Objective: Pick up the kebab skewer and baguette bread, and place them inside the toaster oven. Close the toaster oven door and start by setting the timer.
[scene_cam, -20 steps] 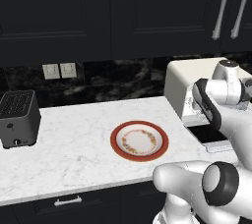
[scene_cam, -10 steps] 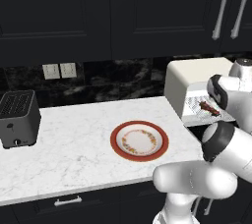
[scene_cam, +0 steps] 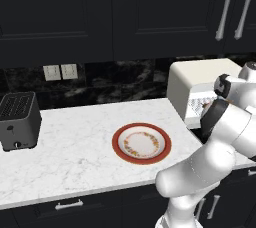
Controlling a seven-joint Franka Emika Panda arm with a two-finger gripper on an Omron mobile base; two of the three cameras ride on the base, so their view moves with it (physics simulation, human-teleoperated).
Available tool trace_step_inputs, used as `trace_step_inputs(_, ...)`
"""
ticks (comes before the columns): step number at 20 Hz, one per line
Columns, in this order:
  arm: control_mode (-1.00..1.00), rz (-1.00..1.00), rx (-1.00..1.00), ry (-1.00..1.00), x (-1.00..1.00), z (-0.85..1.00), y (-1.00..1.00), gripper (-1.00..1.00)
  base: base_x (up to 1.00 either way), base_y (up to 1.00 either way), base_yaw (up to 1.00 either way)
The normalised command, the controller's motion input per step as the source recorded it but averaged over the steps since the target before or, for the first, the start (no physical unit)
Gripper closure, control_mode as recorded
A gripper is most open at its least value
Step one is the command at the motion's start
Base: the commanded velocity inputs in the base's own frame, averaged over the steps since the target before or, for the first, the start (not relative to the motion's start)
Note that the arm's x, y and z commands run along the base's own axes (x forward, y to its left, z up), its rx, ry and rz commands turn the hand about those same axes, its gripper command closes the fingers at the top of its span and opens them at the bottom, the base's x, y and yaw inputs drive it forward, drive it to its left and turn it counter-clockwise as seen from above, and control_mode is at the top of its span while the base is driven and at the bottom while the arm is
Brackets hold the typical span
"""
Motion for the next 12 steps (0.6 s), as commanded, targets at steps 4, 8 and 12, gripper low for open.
trace_step_inputs(4,-1.0,0.0,0.05,-0.03,0.05,-0.27,-0.1,1.0,0.0,0.0,0.0)
trace_step_inputs(8,-1.0,0.0,0.03,-0.04,0.22,-0.27,0.0,1.0,0.0,0.0,0.0)
trace_step_inputs(12,-1.0,0.0,0.02,-0.01,0.22,-0.26,0.0,1.0,0.0,0.0,0.0)
